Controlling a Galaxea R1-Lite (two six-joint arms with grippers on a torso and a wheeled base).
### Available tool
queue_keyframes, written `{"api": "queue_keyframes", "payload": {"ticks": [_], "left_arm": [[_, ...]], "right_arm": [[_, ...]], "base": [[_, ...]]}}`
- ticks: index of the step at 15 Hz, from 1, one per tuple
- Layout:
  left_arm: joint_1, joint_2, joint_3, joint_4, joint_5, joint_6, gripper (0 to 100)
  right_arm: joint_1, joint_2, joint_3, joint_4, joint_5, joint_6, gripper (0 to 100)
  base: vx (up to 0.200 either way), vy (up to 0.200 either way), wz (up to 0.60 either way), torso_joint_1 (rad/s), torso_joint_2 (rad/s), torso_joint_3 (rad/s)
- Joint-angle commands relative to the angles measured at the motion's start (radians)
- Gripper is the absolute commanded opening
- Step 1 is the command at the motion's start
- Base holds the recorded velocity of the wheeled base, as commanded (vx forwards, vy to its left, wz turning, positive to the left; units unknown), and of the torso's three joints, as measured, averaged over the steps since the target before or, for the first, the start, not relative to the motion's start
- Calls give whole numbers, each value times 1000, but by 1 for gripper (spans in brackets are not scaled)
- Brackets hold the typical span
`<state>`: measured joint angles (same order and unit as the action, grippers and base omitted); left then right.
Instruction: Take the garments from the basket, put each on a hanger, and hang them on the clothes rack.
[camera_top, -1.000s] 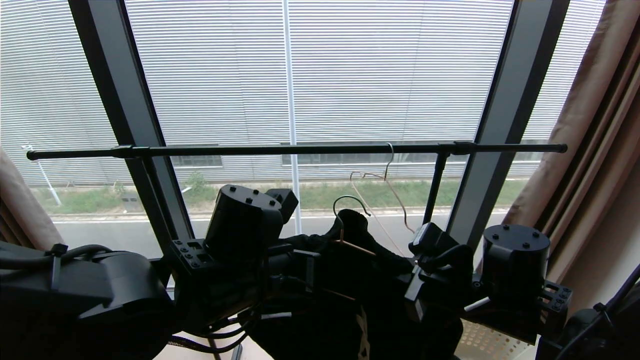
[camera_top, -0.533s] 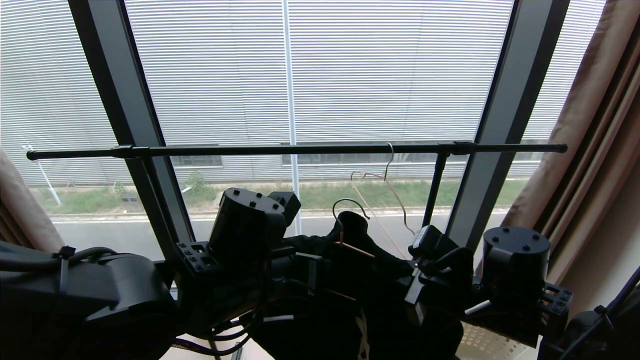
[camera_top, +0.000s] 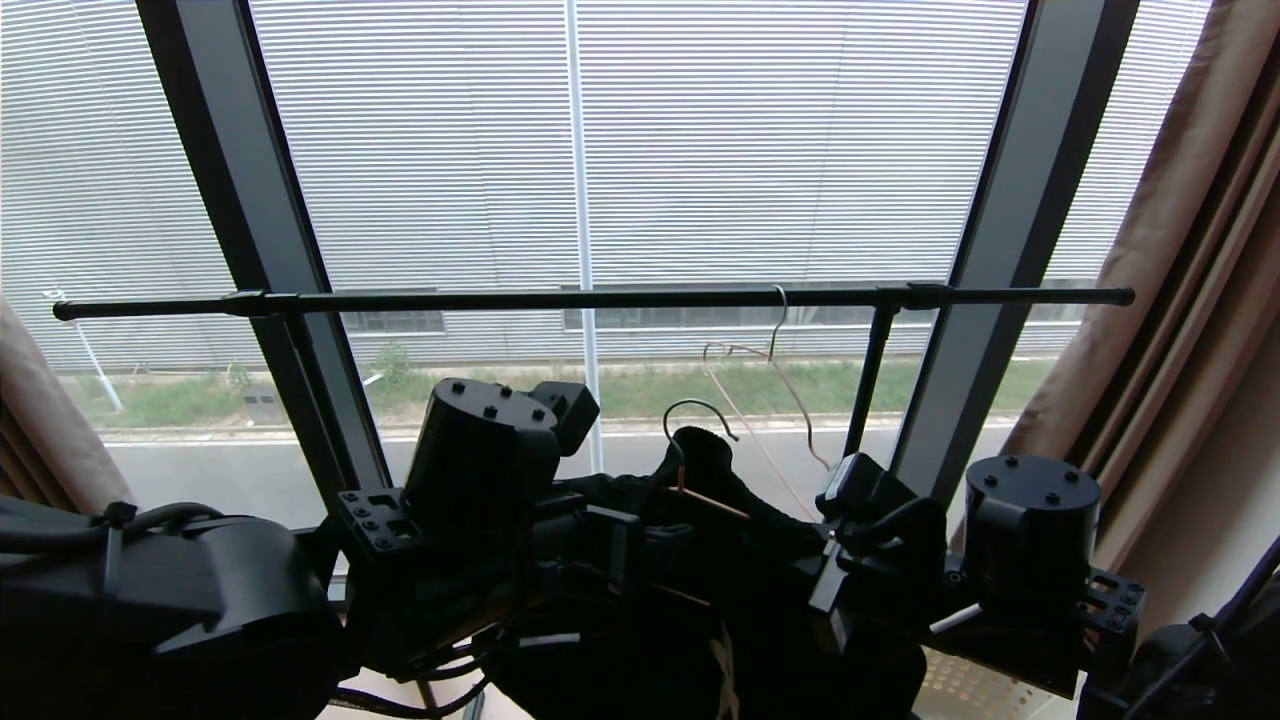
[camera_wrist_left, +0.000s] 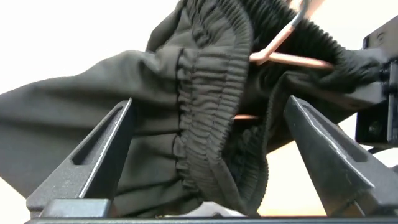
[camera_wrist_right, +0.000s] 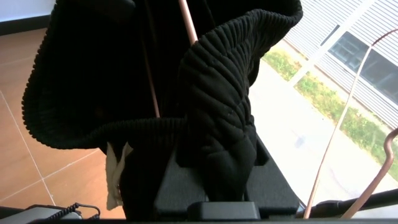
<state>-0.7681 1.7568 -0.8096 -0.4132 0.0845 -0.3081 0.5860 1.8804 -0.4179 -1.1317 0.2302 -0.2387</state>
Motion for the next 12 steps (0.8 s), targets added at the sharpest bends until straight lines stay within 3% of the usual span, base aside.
{"api": "queue_keyframes", "payload": {"ticks": [1,5,9,10,11,12], "left_arm": [[3,-45,26,-6,0,24,100],[29,-65,73,-88,-6,55,100],[79,-48,170,-323,-34,109,100],[105,-43,198,-354,-54,181,100],[161,-46,245,-358,-114,313,100],[179,-53,259,-360,-143,343,100]], "right_arm": [[-5,5,-4,0,9,-1,0],[-52,2,1,0,74,-2,0],[-92,11,5,0,110,-11,0],[-92,13,5,0,110,-11,0],[-94,17,13,0,123,-28,0],[-94,17,19,0,138,-44,0]], "base": [[0,0,0,0,0,0],[0,0,0,0,0,0],[0,0,0,0,0,0],[0,0,0,0,0,0],[0,0,0,0,0,0],[0,0,0,0,0,0]]}}
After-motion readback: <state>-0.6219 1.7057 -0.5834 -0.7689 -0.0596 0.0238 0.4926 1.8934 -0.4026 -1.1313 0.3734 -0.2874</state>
